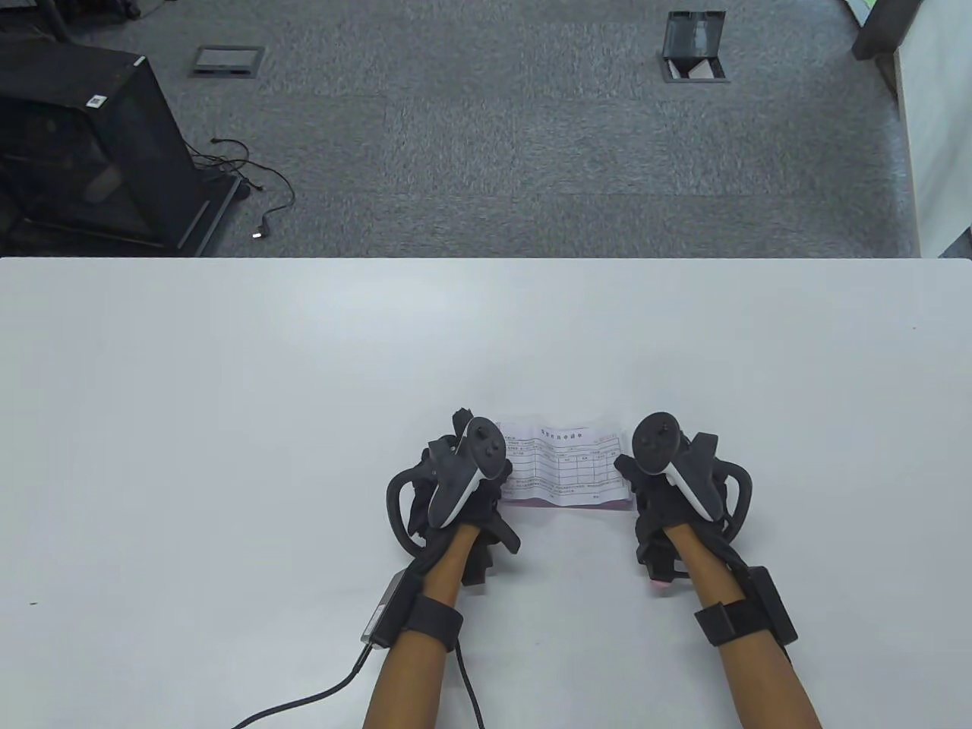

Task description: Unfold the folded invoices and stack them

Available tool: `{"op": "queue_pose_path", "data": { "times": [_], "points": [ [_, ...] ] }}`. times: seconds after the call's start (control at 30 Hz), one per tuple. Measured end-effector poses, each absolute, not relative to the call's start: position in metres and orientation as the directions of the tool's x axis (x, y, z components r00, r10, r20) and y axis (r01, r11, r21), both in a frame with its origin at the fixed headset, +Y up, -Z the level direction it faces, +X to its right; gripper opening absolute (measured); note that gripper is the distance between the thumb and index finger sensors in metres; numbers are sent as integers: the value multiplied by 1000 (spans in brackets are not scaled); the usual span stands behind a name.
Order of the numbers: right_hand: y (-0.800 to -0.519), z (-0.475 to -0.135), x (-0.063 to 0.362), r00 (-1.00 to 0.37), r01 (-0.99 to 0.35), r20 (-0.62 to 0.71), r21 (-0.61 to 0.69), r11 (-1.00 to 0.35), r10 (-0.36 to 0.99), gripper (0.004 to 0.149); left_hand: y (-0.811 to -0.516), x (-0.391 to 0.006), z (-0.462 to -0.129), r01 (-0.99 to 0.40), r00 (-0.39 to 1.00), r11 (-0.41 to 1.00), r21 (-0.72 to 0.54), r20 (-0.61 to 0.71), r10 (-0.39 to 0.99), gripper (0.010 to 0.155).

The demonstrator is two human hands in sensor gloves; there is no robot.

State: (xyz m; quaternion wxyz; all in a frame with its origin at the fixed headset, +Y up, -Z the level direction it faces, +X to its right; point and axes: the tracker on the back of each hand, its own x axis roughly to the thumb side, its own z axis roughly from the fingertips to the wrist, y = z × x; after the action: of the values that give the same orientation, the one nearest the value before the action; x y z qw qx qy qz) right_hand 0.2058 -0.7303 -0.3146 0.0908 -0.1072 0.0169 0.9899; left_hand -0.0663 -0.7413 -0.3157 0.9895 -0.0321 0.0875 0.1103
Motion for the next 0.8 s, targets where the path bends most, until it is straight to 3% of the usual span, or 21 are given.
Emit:
{"op": "queue_pose_path", "data": {
  "times": [0.23, 0.4, 0.53, 0.8],
  "points": [
    [-715, -271, 220, -962, -271, 53, -139, -952, 266, 61, -720, -92, -269, -247, 965, 962, 120, -63, 256, 81],
    [-715, -236, 231, -955, -270, 190, -240, -932, 228, 63, -726, -108, -233, -262, 965, 949, 175, 39, 259, 79],
    [-723, -220, 241, -967, -228, 177, -267, -936, 185, 68, -739, -110, -220, -246, 968, 957, 153, 82, 236, 79],
    [-746, -218, 245, -985, -111, 142, -109, -988, 95, 73, -751, -109, -215, -212, 975, 974, 82, 90, 205, 79]
  ]
}}
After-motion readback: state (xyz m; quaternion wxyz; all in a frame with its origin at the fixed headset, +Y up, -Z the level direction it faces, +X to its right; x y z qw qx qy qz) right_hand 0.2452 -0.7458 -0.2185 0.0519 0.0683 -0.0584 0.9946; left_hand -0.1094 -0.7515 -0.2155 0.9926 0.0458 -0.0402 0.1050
